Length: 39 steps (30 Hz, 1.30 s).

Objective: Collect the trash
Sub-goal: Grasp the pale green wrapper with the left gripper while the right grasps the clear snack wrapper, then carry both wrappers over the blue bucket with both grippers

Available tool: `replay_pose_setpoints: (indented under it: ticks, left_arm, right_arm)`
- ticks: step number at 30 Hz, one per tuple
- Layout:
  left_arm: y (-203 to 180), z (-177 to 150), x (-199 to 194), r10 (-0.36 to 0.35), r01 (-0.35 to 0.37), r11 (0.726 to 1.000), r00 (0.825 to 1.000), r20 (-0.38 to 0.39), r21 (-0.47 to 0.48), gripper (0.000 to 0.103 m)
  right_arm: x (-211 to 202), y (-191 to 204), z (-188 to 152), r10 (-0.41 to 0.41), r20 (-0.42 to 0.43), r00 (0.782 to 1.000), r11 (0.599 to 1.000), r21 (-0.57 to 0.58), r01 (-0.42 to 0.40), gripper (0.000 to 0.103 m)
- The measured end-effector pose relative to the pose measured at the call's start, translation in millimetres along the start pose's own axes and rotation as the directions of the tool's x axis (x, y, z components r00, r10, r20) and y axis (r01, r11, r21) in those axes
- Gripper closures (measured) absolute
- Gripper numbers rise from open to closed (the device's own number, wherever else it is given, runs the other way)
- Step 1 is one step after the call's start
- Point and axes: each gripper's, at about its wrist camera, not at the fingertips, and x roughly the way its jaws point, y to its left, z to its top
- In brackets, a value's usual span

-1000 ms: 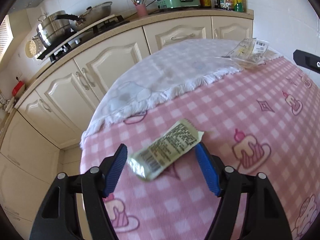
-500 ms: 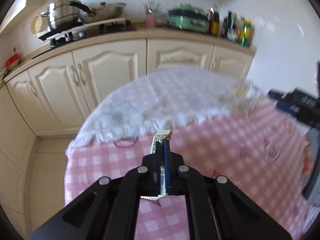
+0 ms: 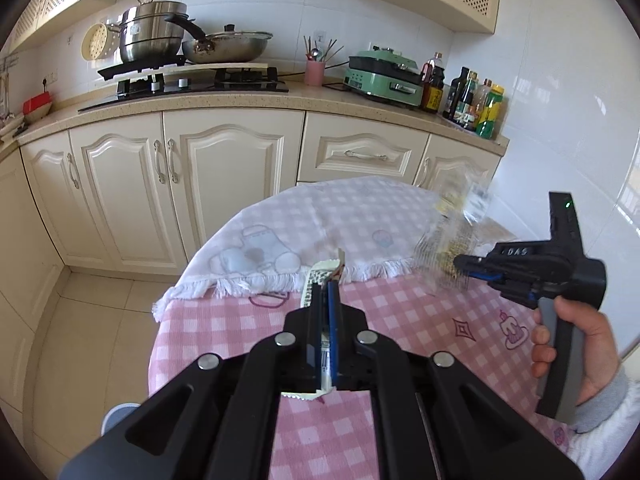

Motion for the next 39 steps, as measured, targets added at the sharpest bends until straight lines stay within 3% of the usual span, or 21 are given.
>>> replay_pose_setpoints:
  ticks: [5, 11, 17, 21, 23, 30, 39]
  left_arm:
    - [14, -8, -22, -0.030, 0.031, 0.999, 0.999, 0.023, -0.033, 0.101]
    - [46, -22, -56, -0.040, 0.046, 0.994, 0.997, 0.059, -0.098, 0.101]
    - [92, -43, -101, 0.024, -0.007, 0.986, 0.994, 0.103, -0.164, 0.101]
    - [133, -66, -129, 0.086, -0.059, 0.974, 0.990, 0.115, -0.220, 0.101]
    - [159, -81, -140, 0.122, -0.089, 0.961, 0.986, 0.112, -0.263, 0.101]
    - [244, -145, -140, 0.214, -0.188, 0.899, 0.977, 0.023, -0.396, 0.101]
    - [332, -225, -77, 0.200, -0.255, 0.820, 0.967, -0.160, -0.513, 0.101]
  right_arm:
    - [-20, 19, -17, 0.004, 0.050, 0.999, 0.994, -0.108, 0.002, 0.095]
    - [-33, 91, -64, 0.092, 0.030, 0.995, 0.952, -0.295, -0.080, 0.095]
    - [-7, 179, -141, 0.158, -0.110, 0.981, 0.879, -0.437, -0.190, 0.095]
    - [23, 232, -208, 0.148, -0.196, 0.969, 0.817, -0.529, -0.231, 0.095]
    - [40, 247, -233, 0.142, -0.243, 0.959, 0.806, -0.534, -0.255, 0.095]
    - [123, 288, -331, 0.034, -0.380, 0.924, 0.767, -0.583, -0.268, 0.095]
    - [228, 277, -404, -0.147, -0.431, 0.890, 0.751, -0.634, -0.183, 0.095]
